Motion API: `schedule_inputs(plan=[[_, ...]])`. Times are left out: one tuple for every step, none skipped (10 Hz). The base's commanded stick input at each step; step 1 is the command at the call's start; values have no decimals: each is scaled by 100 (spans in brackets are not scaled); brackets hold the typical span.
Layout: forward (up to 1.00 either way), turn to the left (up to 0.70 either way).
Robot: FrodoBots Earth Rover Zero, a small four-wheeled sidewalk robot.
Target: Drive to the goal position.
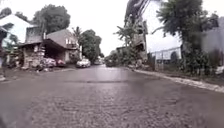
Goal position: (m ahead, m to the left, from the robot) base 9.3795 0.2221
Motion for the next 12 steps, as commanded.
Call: schedule_inputs(plan=[[100, 27], [100, 0], [100, 0], [100, 0], [100, 0], [100, 0], [100, 0], [100, 0], [100, 0], [100, 0], [100, 0], [100, 0]])
